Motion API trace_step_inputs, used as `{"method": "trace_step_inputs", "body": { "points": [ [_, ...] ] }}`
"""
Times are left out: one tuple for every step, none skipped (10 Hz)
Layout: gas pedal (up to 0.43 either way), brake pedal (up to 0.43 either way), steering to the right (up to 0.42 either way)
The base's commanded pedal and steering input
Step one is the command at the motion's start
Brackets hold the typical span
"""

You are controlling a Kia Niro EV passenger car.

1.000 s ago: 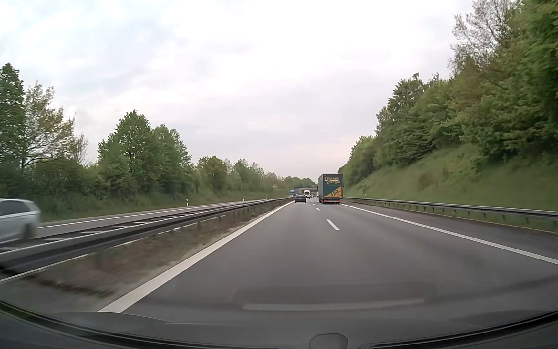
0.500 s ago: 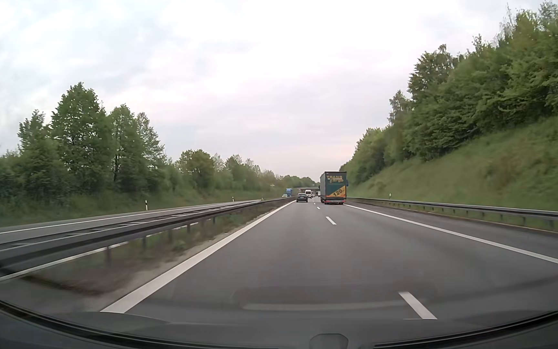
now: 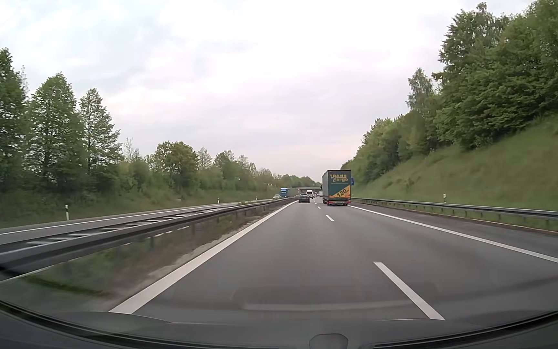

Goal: Follow the waypoints while adhering to traffic rules and regulations

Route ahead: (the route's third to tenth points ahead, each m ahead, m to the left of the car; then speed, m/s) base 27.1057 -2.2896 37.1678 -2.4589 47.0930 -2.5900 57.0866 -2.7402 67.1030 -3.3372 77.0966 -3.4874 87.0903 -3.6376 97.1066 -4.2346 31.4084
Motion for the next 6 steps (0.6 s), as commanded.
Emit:
{"method": "trace_step_inputs", "body": {
  "points": [
    [0.15, 0.0, 0.001],
    [0.15, 0.0, 0.001],
    [0.15, 0.0, 0.002],
    [0.15, 0.0, 0.002],
    [0.15, 0.0, 0.002],
    [0.15, 0.0, 0.002]
  ]
}}
